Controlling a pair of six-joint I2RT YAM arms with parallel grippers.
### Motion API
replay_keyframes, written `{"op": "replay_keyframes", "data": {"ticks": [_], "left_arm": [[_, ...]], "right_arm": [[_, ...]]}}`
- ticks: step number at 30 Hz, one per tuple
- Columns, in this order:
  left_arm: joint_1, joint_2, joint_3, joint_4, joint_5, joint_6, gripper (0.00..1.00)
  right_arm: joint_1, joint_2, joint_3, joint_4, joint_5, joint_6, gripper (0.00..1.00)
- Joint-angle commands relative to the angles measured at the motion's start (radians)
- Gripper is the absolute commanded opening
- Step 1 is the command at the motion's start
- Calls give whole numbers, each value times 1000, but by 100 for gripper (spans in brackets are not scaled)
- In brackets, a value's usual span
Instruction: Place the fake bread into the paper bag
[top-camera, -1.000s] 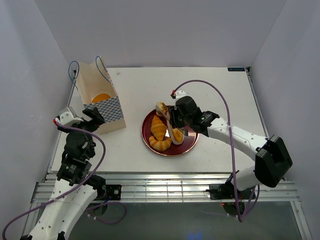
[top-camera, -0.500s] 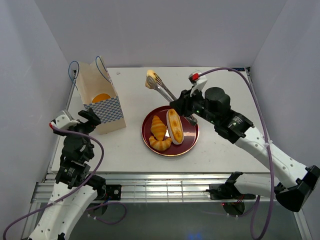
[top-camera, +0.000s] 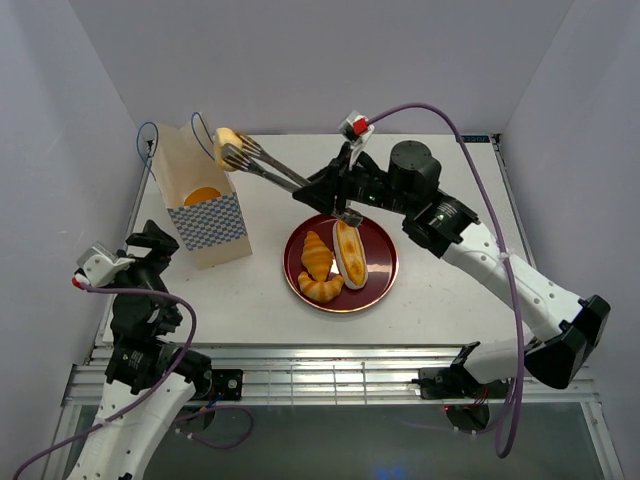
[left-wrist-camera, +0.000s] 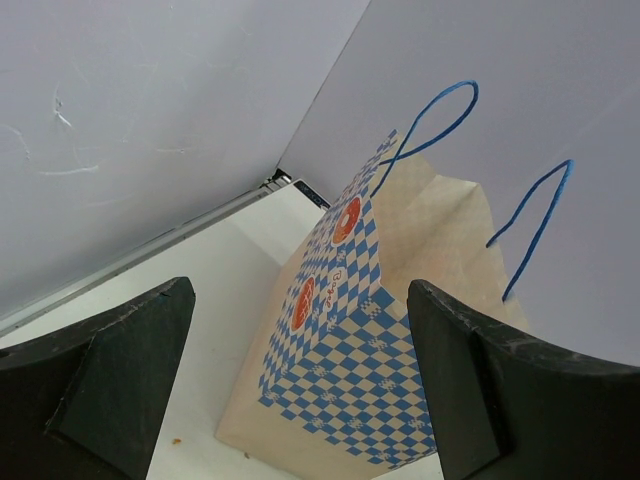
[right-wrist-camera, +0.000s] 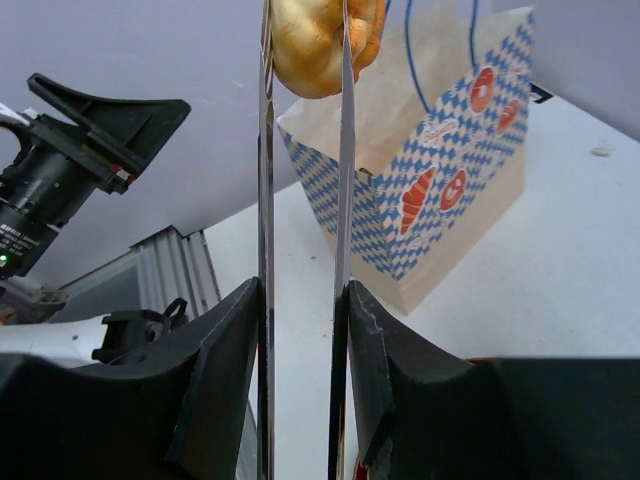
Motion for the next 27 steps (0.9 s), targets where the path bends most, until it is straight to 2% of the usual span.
{"op": "replay_keyframes", "data": {"ticks": [1, 15, 27], "left_arm": [[-4, 34, -4, -10, -7, -15, 98], [-4, 93, 4, -18, 41, -9, 98], [-4, 91, 7, -25, 52, -24, 98]], "right_arm": [[21, 70, 92, 123, -134, 20, 44], [38, 296, 281, 128, -192, 24, 49], [38, 460, 428, 86, -169, 63, 61]]}}
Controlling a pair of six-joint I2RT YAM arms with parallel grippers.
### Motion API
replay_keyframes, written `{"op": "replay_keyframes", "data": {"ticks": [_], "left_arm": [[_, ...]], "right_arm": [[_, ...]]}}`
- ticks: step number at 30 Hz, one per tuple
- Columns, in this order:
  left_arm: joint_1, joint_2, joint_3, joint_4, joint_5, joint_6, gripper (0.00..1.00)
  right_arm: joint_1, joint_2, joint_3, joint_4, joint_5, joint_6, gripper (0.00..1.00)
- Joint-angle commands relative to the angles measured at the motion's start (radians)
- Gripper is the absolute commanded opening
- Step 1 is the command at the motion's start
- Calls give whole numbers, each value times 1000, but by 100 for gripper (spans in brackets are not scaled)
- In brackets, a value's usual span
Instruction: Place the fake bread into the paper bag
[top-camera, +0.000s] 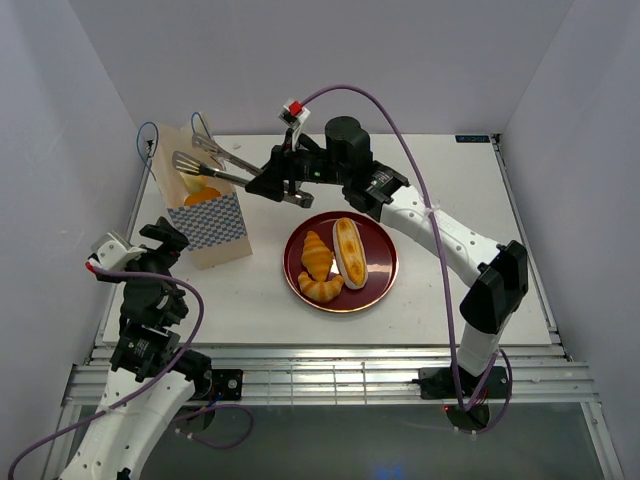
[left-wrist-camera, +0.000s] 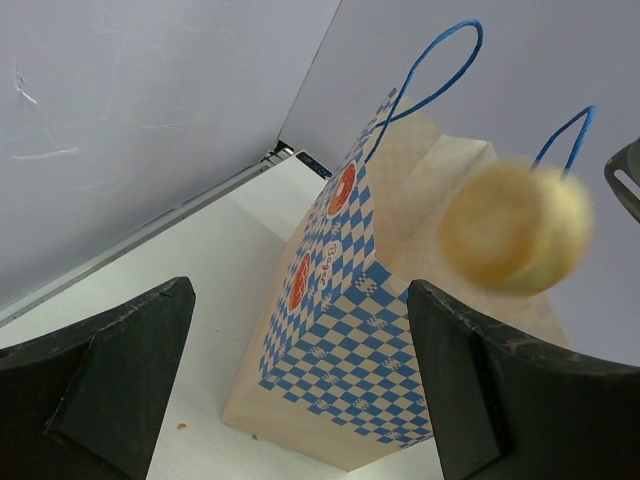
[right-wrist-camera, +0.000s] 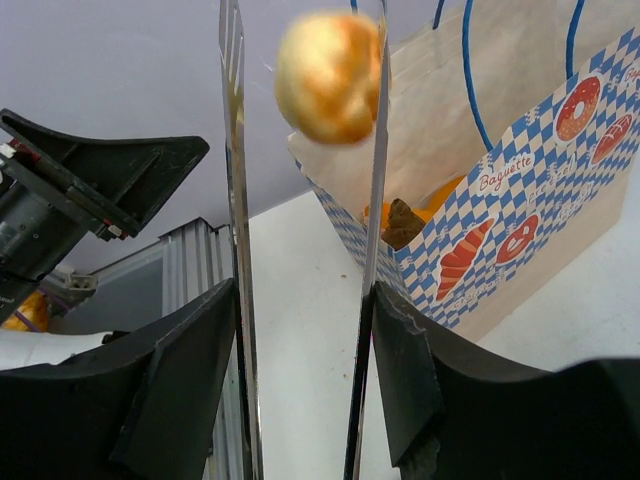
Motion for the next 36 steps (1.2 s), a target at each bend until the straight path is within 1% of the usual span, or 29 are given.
{"op": "replay_keyframes", "data": {"ticks": [1, 11, 15, 17, 19, 20, 21, 23, 24, 25, 26, 27, 28, 29, 30, 31, 33, 34, 36], "left_arm": [[-4, 3, 7, -11, 21, -9, 98], [-4, 6, 8, -12, 39, -9, 98], [-4, 0, 8, -14, 46, -8, 98], [-4, -7, 4, 3, 91, 26, 95], [-4, -11, 1, 8, 95, 18, 98], [-4, -11, 1, 6, 86, 12, 98], [-4, -7, 4, -4, 81, 9, 98], [-4, -1, 8, -8, 82, 1, 98], [-4, 0, 10, -9, 85, 1, 98], [-4, 3, 10, -12, 87, 1, 98], [-4, 4, 11, -12, 90, -2, 98], [-4, 6, 11, -14, 93, -3, 98], [-4, 7, 11, -12, 96, -2, 98], [-4, 9, 11, -14, 98, -2, 98], [-4, 10, 16, -17, 98, -3, 98], [-4, 12, 18, -20, 99, -5, 98], [-4, 12, 21, -24, 102, -6, 98], [-4, 12, 21, -23, 104, -6, 98], [-4, 9, 21, -23, 102, -6, 98]], "right_arm": [[7, 9, 85, 42, 0, 18, 63], [6, 15, 89, 45, 3, 44, 63], [6, -46, 58, 28, 6, 40, 63], [6, -87, 18, 26, 26, 34, 63], [7, -169, -78, 29, 61, 26, 63], [6, -204, -118, 34, 75, 21, 63], [7, -274, -207, 39, 86, 17, 63], [7, -351, -301, 46, 124, 11, 63], [6, -433, -348, 45, 141, 9, 63], [6, -475, -447, 43, 179, 9, 63], [7, -520, -499, 42, 198, 9, 63], [7, -605, -548, 37, 219, 15, 63], [7, -645, -633, 28, 267, 17, 64], [6, -685, -667, 14, 288, 17, 64], [6, -756, -698, -39, 313, 17, 64], [6, -788, -724, -69, 363, 15, 64], [7, -872, -786, -119, 400, 8, 65], [7, -896, -801, -173, 422, -9, 65], [6, -949, -838, -257, 422, -53, 66]]}}
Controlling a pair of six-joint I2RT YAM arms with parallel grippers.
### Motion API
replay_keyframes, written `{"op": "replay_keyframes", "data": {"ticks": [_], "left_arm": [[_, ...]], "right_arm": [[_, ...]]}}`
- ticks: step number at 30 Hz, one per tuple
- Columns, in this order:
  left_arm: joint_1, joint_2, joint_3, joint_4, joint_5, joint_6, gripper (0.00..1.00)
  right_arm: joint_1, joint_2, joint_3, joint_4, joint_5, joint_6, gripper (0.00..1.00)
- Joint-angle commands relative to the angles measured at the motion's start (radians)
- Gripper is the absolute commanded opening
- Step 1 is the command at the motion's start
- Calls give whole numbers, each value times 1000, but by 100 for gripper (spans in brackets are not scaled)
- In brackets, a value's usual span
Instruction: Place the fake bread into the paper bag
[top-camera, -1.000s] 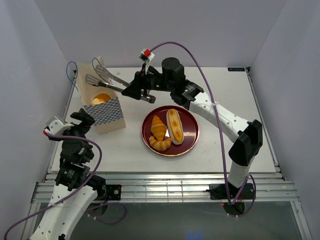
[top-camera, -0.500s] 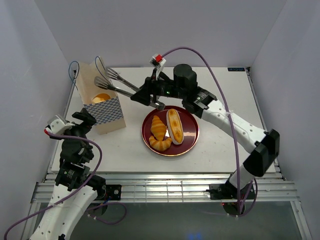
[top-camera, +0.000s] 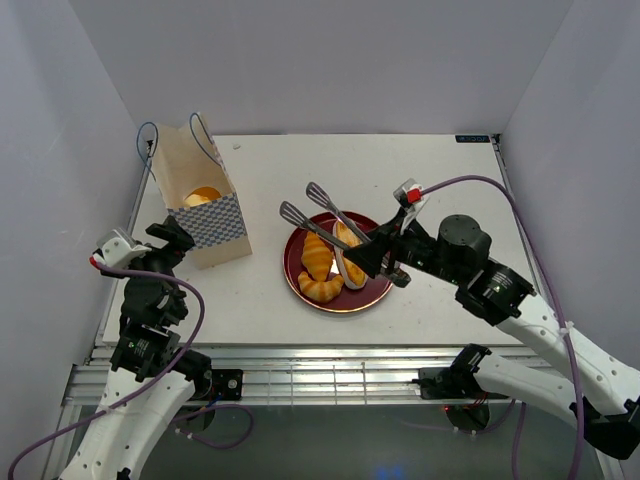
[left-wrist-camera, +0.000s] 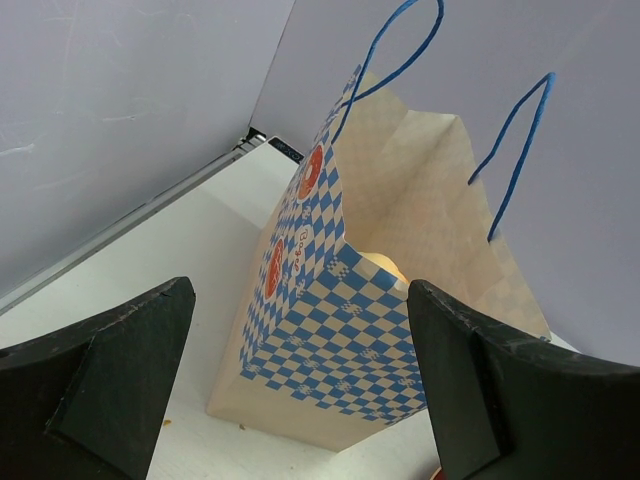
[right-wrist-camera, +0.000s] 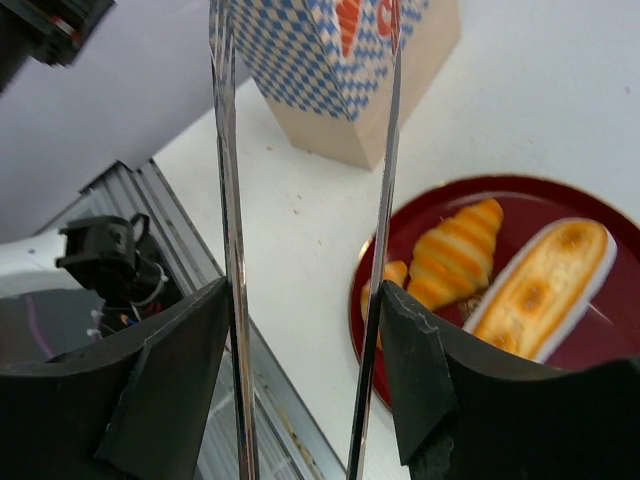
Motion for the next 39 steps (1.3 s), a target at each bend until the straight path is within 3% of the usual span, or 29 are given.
{"op": "replay_keyframes", "data": {"ticks": [1, 5, 12, 21, 39], "left_arm": [[-4, 8, 20, -14, 18, -6, 98], [-4, 12, 22, -13, 22, -4, 98], [-4, 26, 25, -21, 38, -4, 98], [-4, 26, 23, -16, 44, -3, 98], [-4, 32, 23, -14, 71, 0, 98]], "right_arm": [[2, -65, -42, -141, 79, -78, 66], [3, -111, -126, -276, 82, -136, 64], [3, -88, -234, -296, 72, -145, 63], [29, 13, -205, -348, 30, -233, 62], [61, 99, -236, -290, 99, -216, 59]]}}
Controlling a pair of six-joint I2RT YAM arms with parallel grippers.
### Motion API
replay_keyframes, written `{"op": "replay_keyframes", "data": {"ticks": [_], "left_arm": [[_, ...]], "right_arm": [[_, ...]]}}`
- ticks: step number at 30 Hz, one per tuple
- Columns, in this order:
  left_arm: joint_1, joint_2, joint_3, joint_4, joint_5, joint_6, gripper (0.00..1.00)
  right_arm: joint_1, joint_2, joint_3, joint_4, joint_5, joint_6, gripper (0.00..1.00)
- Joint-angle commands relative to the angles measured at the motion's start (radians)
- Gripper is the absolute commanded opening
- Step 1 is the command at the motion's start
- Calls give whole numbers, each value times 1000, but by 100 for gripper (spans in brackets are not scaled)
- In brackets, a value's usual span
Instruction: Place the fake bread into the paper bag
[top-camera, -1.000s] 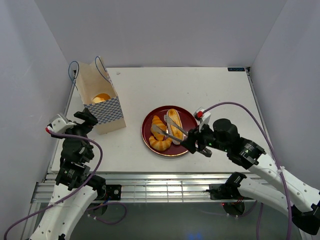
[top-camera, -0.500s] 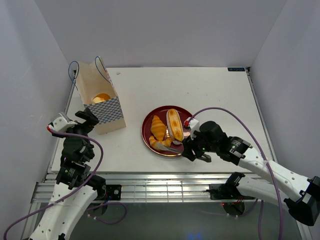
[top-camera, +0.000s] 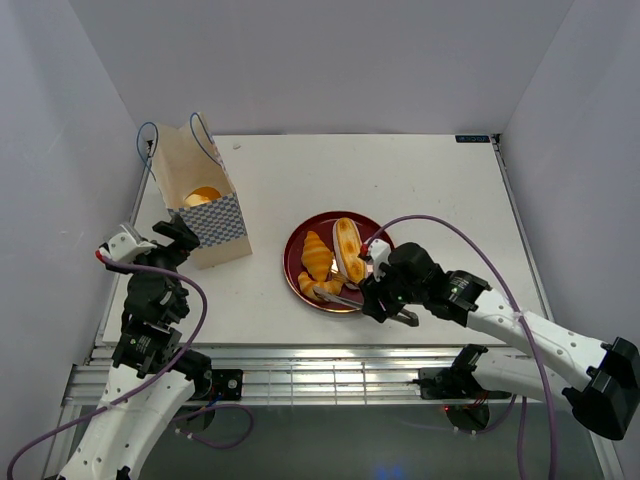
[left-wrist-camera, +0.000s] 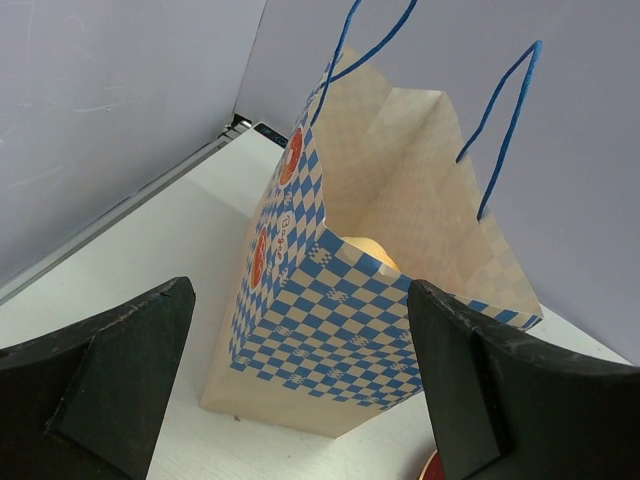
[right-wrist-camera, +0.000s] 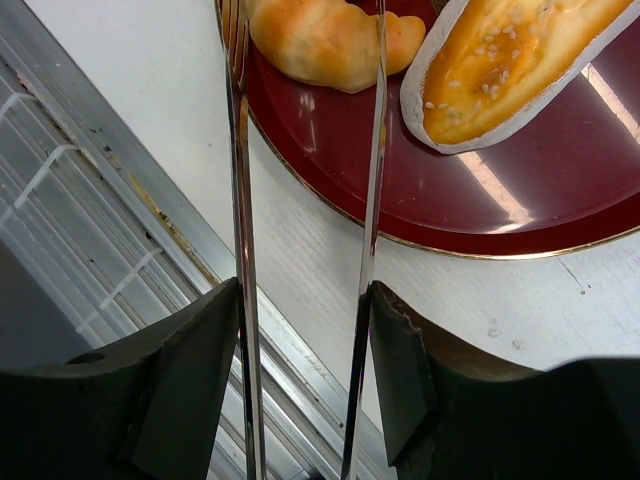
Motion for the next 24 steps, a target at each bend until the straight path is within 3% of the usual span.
{"op": "replay_keyframes", "data": {"ticks": [1, 13, 24], "left_arm": [[-4, 7, 25, -10, 23, 3, 98], [-4, 8, 23, -8, 34, 3, 98], [-4, 3, 23, -8, 36, 6, 98]], "right_arm": [[15, 13, 3, 64, 27, 5, 58], [53, 47, 35, 24, 49, 19, 42], [70, 59, 81, -4, 30, 23, 18]]}}
